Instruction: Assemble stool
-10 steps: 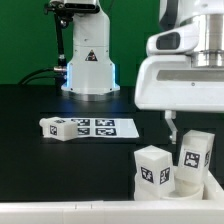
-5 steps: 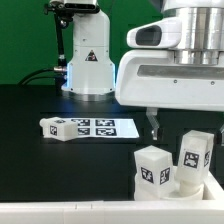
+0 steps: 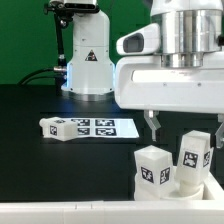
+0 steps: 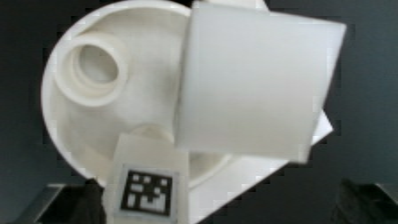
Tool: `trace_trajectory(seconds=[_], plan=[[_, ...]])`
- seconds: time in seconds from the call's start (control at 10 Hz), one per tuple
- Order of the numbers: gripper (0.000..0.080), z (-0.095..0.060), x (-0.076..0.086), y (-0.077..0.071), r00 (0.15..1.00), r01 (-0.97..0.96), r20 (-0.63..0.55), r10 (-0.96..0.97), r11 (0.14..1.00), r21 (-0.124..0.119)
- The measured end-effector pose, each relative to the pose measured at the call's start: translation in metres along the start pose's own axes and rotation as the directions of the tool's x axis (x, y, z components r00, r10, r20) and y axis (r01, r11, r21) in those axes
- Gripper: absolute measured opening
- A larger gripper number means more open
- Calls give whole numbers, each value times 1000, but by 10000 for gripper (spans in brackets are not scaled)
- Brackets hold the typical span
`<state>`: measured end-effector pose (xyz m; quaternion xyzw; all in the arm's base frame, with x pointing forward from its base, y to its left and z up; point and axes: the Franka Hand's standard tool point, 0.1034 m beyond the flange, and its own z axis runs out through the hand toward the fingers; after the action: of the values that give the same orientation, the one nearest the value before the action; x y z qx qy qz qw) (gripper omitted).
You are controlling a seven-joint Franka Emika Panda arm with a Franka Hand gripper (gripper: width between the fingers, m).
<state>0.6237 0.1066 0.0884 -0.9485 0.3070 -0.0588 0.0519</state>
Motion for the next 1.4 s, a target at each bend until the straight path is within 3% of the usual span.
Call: trace_trajectory(seconds=[0.3, 0.5, 0.6, 0.7, 0.8, 0.9, 1.0, 1.2, 1.3, 1.4], plan=[[648, 13, -14, -5, 1000, -8, 11, 8, 1000, -16], [648, 13, -11, -3, 1000, -25, 7, 25, 1000, -16], [521, 13, -11, -3, 1000, -25, 7, 26, 1000, -16], [521, 13, -11, -3, 997, -76, 6, 76, 997, -16], [382, 13, -11, -3, 987, -160, 5, 160, 987, -16], [333, 13, -11, -3, 972, -235, 4, 235, 972, -17], [333, 13, -11, -3, 955, -297, 3, 297, 955, -17], [333, 15, -13, -4, 784, -621, -1, 621, 783, -27], [333, 16, -13, -4, 626, -779, 2, 780, 626, -19], [333, 15, -9, -3, 495, -869, 14, 869, 495, 5]])
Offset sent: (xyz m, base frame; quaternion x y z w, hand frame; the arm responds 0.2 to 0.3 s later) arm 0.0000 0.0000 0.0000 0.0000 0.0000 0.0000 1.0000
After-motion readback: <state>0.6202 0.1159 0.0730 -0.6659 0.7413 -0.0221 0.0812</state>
